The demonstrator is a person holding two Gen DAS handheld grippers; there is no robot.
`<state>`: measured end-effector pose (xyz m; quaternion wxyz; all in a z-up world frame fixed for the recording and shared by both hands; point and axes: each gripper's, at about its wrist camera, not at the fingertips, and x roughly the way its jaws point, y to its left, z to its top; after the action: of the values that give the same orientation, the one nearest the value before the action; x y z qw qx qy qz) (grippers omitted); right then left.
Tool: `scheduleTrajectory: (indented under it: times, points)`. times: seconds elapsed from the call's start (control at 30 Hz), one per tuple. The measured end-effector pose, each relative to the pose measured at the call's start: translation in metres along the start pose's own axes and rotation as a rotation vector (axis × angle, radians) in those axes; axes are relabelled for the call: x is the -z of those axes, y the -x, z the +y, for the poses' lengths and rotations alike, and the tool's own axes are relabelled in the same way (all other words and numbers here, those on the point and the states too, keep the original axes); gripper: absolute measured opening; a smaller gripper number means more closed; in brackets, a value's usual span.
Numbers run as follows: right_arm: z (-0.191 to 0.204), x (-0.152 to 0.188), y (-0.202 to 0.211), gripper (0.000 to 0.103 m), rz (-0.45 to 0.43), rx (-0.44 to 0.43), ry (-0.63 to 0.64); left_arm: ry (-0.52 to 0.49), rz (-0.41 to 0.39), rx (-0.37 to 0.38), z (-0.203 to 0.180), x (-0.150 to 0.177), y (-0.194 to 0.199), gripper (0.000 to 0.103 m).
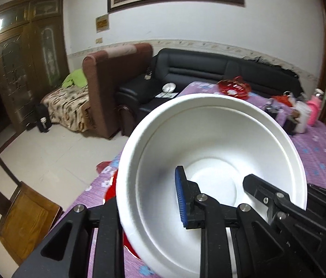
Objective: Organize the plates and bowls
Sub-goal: 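Carry the white bowl with both grippers to the bowl stack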
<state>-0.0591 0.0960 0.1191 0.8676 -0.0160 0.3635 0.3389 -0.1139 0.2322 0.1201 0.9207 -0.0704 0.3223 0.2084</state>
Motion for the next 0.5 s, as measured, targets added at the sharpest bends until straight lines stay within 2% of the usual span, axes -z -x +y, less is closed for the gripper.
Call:
scheduleTrajectory:
  times: [0.17, 0.5]
  points:
    - [0.000, -0.003, -0.036, 0.015, 0.076, -0.029, -0.034, 0.007, 0.050, -0.020, 0.012, 0.000, -0.025, 0.022]
    - [-0.003, -0.003, -0.067, 0.016, 0.136, -0.019, -0.034, 0.004, 0.090, -0.040, 0.018, 0.004, -0.051, 0.025]
